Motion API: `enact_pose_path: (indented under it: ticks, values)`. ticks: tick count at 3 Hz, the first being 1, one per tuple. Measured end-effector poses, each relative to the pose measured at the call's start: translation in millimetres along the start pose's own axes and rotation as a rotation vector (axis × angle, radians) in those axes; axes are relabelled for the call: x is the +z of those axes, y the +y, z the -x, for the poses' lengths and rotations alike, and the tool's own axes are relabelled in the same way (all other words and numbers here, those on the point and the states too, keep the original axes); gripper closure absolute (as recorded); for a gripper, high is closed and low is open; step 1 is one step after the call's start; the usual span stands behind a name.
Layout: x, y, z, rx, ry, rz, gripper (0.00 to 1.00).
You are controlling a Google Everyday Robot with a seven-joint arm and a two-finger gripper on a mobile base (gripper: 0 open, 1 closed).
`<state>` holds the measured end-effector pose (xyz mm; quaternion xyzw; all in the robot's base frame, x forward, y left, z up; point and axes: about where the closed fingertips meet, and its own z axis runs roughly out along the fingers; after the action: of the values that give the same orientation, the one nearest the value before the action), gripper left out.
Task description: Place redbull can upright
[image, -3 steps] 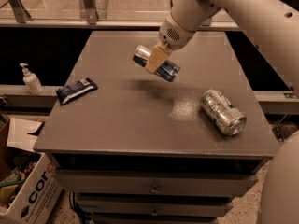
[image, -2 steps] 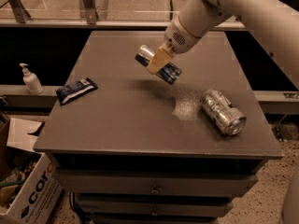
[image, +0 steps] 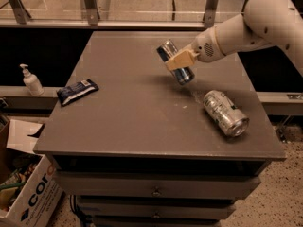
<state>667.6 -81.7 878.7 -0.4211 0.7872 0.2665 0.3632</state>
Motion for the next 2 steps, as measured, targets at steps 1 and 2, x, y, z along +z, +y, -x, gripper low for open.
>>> enact_pose_path:
  ticks: [1,2]
  values:
    - [-22,-28,1,0.026,-0.158,-0.026,1.0]
    - [-51,-51,13,0.021,-0.306,-0.048,1.0]
